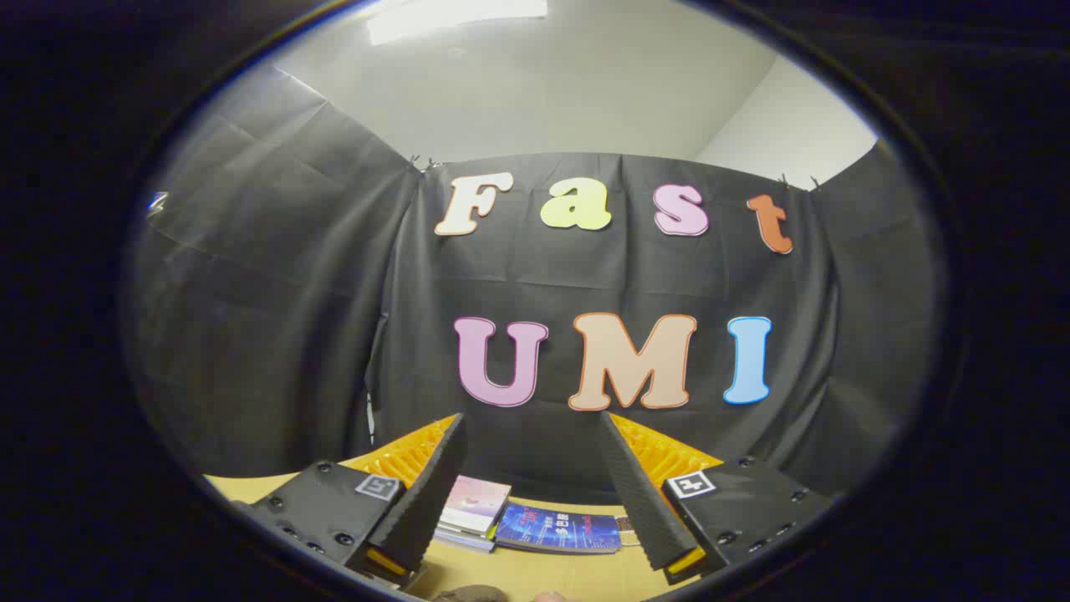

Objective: Open the storage box then place both shoes into the box .Put the left shoe in first, then the right shoe, with the right side of both shoes facing outward in a uniform manner.

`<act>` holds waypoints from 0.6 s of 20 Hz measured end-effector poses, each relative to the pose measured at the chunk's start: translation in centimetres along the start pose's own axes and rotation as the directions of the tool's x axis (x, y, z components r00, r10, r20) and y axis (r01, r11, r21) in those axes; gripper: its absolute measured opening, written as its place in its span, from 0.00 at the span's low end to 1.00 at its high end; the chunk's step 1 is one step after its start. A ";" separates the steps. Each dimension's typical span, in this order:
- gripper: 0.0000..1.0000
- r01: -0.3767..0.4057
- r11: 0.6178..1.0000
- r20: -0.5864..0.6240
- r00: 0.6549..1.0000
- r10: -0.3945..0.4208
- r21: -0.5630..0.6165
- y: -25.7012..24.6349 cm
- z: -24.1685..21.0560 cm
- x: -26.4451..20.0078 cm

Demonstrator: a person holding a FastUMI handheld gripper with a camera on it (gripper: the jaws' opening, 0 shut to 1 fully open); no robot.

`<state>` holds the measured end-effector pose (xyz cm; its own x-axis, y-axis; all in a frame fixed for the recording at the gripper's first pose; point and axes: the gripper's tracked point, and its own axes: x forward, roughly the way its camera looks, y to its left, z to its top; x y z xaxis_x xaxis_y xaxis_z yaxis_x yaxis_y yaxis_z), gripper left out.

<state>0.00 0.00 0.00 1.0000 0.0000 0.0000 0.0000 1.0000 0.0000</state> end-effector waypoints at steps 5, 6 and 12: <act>1.00 -0.003 1.000 -0.012 1.000 0.002 -0.010 0.5 -0.3 0.3; 1.00 -0.006 1.000 -0.013 1.000 0.006 -0.007 0.8 -0.4 0.2; 1.00 -0.018 1.000 -0.040 0.999 0.018 0.003 1.8 -1.1 0.3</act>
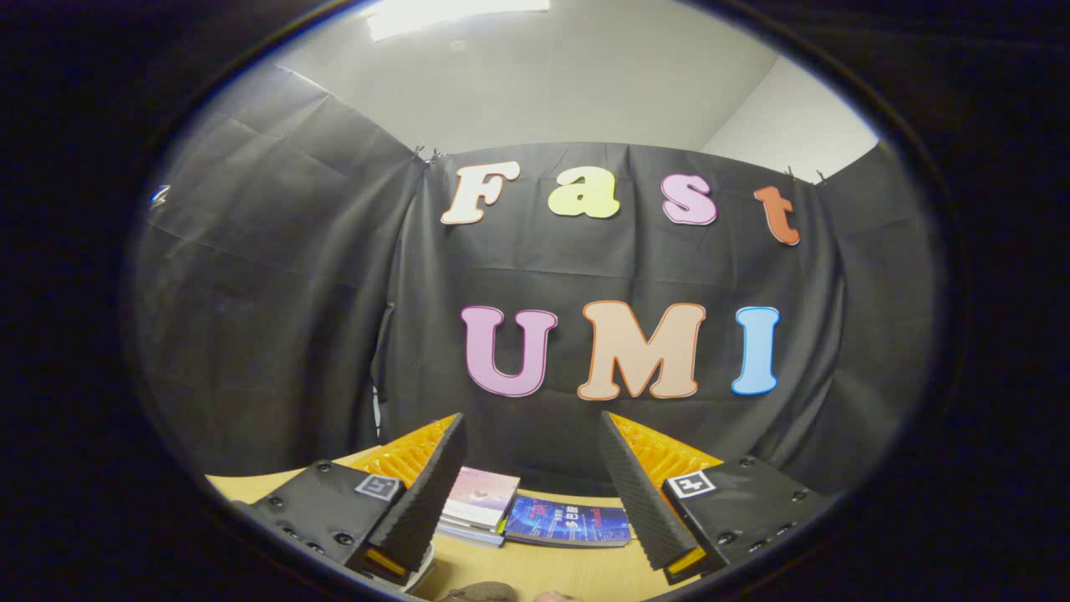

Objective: Open the storage box then place both shoes into the box .Put the left shoe in first, then the right shoe, with the right side of both shoes facing outward in a uniform manner.

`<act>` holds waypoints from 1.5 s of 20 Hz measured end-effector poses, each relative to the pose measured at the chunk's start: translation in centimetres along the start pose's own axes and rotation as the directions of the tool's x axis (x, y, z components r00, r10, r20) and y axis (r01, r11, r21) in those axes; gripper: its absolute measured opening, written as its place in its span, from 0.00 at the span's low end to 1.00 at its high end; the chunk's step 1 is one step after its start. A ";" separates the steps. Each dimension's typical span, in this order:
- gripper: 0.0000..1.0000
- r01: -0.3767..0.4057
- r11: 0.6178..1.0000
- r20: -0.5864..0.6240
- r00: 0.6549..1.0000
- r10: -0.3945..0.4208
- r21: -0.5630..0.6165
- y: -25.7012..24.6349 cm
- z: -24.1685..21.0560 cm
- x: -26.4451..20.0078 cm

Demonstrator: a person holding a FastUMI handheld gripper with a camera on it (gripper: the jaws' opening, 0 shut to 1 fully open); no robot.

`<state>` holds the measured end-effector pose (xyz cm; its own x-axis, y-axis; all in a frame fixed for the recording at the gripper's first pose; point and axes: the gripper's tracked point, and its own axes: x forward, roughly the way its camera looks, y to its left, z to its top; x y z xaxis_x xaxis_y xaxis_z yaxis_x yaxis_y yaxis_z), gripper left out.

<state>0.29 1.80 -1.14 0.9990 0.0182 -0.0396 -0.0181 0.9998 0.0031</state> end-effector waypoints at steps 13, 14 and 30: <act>1.00 -0.130 0.989 -0.195 0.971 0.140 0.065 4.0 -6.5 0.8; 1.00 -0.146 0.986 -0.227 0.960 0.162 0.084 4.5 -7.7 0.6; 1.00 -0.032 0.775 -0.587 0.634 0.504 0.631 10.7 -24.9 -5.2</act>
<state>-6.11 12.42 -25.80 0.6005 0.5172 -0.6099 -0.0209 0.7726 0.6346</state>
